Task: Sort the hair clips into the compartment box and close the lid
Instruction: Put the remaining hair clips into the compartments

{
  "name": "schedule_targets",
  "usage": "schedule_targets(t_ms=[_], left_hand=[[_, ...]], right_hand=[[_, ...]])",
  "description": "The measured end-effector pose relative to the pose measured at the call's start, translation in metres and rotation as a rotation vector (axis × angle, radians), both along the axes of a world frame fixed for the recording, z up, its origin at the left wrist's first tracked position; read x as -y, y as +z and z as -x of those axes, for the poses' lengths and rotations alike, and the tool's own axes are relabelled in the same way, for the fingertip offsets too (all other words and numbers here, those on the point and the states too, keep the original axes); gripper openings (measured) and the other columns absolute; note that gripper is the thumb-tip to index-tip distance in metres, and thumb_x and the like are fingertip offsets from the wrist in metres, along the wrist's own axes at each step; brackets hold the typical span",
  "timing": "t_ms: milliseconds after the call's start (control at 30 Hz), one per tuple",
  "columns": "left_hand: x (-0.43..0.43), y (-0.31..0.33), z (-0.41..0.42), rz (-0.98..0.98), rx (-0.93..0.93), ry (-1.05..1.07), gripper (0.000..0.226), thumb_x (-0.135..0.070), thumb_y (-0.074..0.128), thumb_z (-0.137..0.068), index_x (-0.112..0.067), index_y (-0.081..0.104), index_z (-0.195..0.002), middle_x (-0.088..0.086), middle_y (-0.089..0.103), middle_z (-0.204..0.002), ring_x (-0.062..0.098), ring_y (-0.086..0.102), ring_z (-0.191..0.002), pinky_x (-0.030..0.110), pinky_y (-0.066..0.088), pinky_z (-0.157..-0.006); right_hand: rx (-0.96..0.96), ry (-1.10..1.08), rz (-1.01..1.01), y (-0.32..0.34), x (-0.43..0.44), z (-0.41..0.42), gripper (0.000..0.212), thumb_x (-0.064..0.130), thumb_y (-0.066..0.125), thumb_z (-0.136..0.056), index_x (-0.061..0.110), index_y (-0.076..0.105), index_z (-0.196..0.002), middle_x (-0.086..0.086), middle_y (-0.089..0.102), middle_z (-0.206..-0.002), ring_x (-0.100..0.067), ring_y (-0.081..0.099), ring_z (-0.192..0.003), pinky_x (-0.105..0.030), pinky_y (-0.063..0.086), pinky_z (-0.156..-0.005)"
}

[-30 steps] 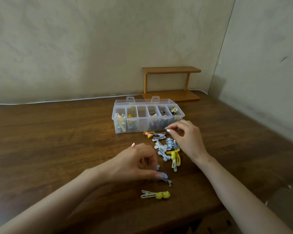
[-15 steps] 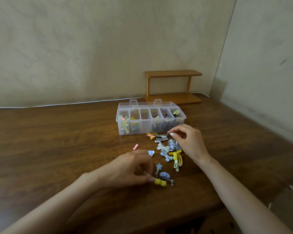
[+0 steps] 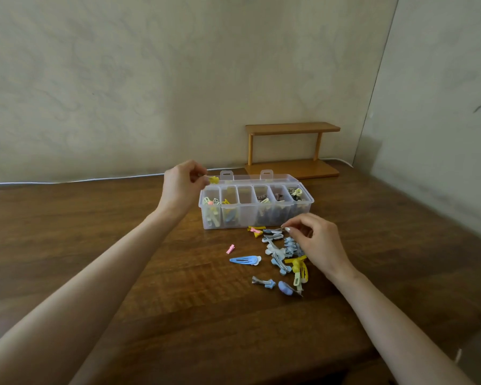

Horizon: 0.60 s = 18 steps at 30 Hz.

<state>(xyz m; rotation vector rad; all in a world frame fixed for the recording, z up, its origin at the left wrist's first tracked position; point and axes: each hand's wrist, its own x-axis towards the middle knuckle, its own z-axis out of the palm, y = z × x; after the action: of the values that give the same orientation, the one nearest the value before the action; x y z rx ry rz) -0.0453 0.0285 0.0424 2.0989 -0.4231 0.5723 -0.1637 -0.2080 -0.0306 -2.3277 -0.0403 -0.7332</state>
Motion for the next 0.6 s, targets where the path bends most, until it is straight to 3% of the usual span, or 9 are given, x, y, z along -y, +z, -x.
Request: schedule_targets(t_ms=[233,433,600], left_hand=[[0.008,-0.021,-0.019,-0.409,0.078,0.178,0.012,-0.020,0.064,-0.084,-0.016,0.070,-0.094,0.003,0.070,-0.095,0.026,0.060,-0.094,0.034,0.042,-0.077],[0.012,-0.023,-0.021,-0.569,0.068,0.142,0.018,-0.028,0.061,-0.088,-0.015,0.072,-0.092,0.004,0.070,-0.097,0.023,0.054,-0.101,0.036,0.034,-0.088],[0.005,-0.019,-0.024,-0.662,0.140,0.085,0.034,-0.034,0.040,-0.097,-0.014,0.067,-0.097,0.003,0.071,-0.093,0.024,0.059,-0.096,0.037,0.034,-0.087]], right_hand=[[0.009,0.009,-0.001,0.000,-0.002,0.002,0.010,0.011,0.064,-0.087,0.019,0.070,-0.090,0.008,0.064,-0.088,-0.002,0.058,-0.081,-0.014,0.046,-0.066],[0.005,0.012,0.008,0.001,-0.003,0.002,0.010,0.013,0.064,-0.087,0.019,0.070,-0.091,0.009,0.064,-0.089,-0.002,0.058,-0.081,-0.011,0.043,-0.066],[0.001,0.017,0.015,0.001,-0.003,0.002,0.010,0.013,0.064,-0.087,0.019,0.070,-0.093,0.009,0.064,-0.089,-0.001,0.057,-0.081,-0.012,0.043,-0.066]])
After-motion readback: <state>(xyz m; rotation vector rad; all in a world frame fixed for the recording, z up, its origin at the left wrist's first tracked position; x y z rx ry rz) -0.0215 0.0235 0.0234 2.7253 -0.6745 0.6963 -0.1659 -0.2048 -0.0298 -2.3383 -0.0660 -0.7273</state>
